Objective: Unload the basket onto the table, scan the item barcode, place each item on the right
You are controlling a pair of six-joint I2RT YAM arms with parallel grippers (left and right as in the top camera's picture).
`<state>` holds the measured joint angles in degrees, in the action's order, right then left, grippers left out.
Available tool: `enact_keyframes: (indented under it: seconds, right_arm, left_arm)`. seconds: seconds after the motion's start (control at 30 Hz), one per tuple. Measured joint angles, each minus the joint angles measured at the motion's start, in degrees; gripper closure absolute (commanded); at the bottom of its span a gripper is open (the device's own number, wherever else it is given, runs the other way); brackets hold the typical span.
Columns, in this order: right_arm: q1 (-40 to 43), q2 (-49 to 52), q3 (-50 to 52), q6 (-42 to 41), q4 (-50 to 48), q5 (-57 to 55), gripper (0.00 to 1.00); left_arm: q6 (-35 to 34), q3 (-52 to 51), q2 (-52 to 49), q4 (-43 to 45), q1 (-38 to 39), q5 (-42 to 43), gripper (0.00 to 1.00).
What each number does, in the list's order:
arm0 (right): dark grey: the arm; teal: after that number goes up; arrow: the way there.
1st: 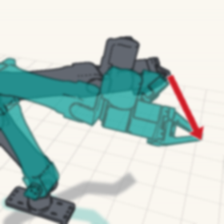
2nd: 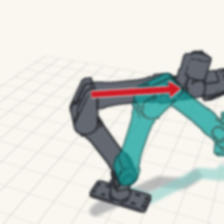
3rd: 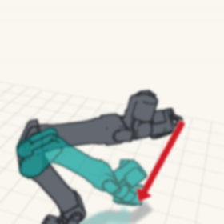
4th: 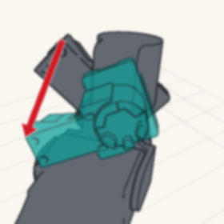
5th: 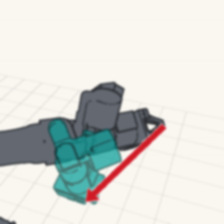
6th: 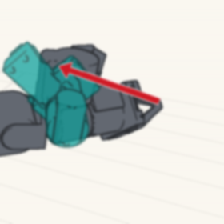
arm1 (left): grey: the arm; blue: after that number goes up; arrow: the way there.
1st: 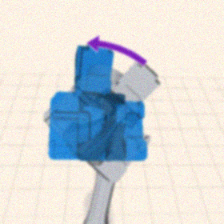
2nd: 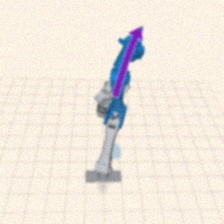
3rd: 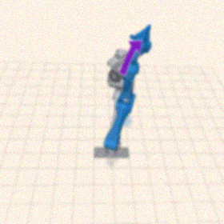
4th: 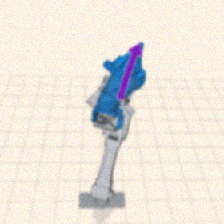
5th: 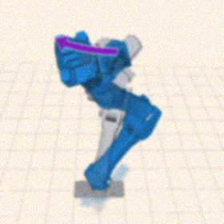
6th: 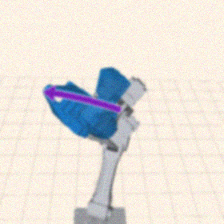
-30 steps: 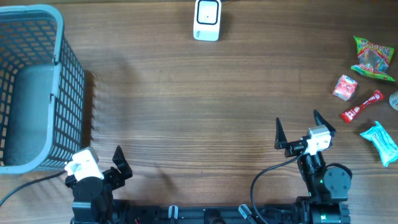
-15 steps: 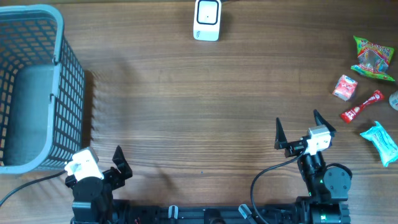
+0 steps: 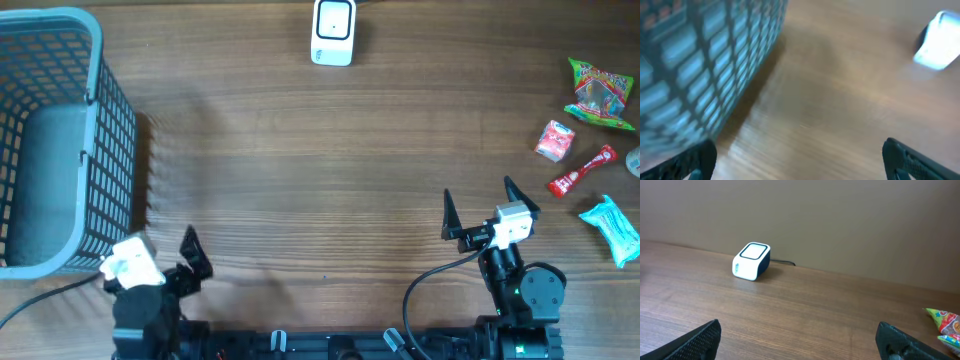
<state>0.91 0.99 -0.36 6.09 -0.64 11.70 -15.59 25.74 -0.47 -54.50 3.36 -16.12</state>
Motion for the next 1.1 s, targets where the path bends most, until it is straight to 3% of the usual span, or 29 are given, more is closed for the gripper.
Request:
enact_keyframes:
  seconds: [0.23, 0.47, 0.7, 1.0, 1.1]
  right_arm:
    - [0.0, -0.02, 0.0, 0.0, 0.02, -0.13, 0.0]
    - [0.0, -0.07, 0.0, 0.0, 0.02, -0.2, 0.0]
    - [0.0, -0.07, 0.0, 0.0, 0.02, -0.2, 0.0]
    - [0.0, -0.07, 0.0, 0.0, 0.02, -0.2, 0.0]
    - [0.0, -0.07, 0.0, 0.0, 0.02, -0.2, 0.0]
  left_arm:
    - [-0.24, -5.35, -0.04, 27.06, 0.0, 4.13, 0.0]
    - [-0.2, -16.68, -0.04, 40.5, 0.0, 6.99, 0.0]
    - [0.15, -22.71, -0.04, 45.55, -1.68, 7.63, 0.0]
    - [4.2, -22.82, -0.04, 46.21, -1.92, 8.74, 0.0]
    - [4.33, -23.69, -0.04, 51.28, -1.92, 8.92, 0.0]
